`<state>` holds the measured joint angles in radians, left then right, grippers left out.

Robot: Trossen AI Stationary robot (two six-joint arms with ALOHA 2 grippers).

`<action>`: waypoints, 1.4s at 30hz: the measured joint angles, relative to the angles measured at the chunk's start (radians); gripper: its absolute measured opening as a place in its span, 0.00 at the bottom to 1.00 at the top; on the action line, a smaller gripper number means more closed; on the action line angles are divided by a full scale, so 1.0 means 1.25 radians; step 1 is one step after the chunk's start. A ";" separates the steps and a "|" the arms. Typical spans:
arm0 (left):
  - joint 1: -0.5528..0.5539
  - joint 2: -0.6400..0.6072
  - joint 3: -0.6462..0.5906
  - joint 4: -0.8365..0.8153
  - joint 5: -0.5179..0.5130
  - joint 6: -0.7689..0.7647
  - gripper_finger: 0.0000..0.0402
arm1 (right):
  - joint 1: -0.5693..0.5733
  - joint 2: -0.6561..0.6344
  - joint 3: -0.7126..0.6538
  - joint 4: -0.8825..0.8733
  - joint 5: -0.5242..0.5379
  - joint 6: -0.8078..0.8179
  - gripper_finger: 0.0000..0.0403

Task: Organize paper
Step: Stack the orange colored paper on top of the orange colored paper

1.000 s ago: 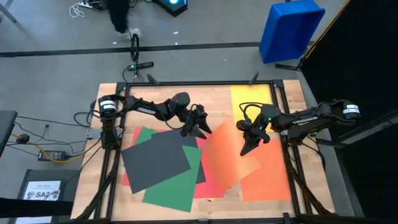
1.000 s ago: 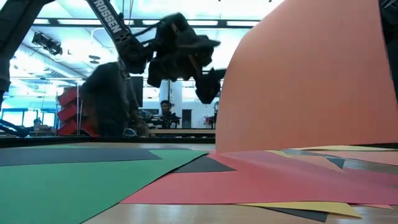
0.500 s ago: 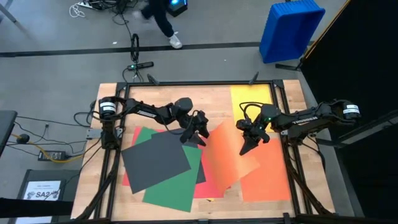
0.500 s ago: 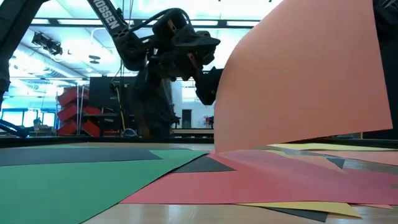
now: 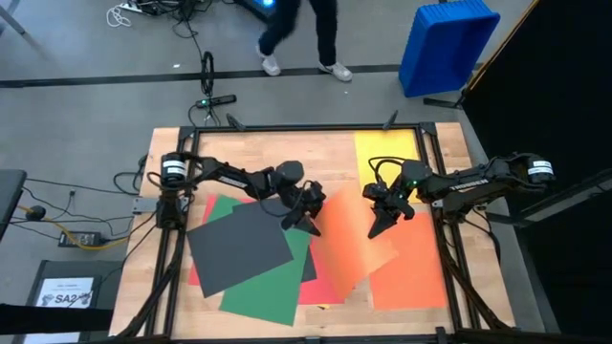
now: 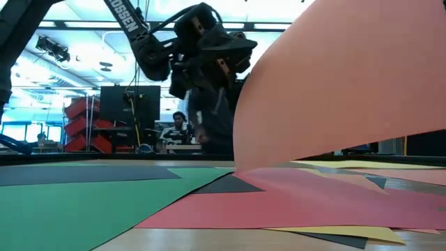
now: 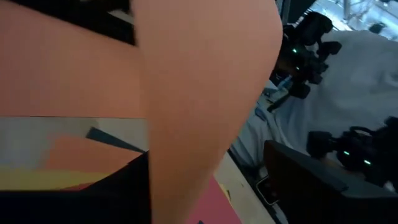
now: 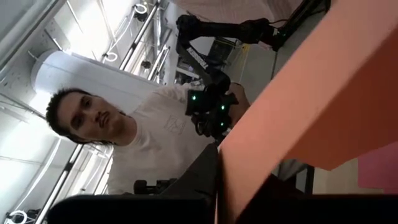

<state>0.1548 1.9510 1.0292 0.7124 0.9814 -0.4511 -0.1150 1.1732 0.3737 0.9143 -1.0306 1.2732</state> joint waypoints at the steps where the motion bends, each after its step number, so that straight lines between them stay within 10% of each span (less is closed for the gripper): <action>1: -0.006 0.014 0.014 0.001 0.006 -0.002 0.57 | 0.000 0.000 0.000 0.000 0.001 0.000 0.00; 10: -0.016 0.067 0.064 -0.001 0.039 -0.045 0.46 | 0.000 0.000 0.000 -0.003 -0.005 0.000 0.00; 23: 0.019 0.067 0.064 -0.001 0.093 -0.072 0.02 | -0.010 0.000 0.000 -0.004 -0.014 -0.016 0.00; 42: 0.034 0.067 0.064 0.000 0.110 -0.083 0.00 | -0.154 0.000 0.000 -0.003 -0.067 -0.058 0.15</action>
<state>0.1967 2.0346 1.1091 0.7120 1.1191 -0.5552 -0.3070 1.1732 0.3737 0.9104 -1.1147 1.2006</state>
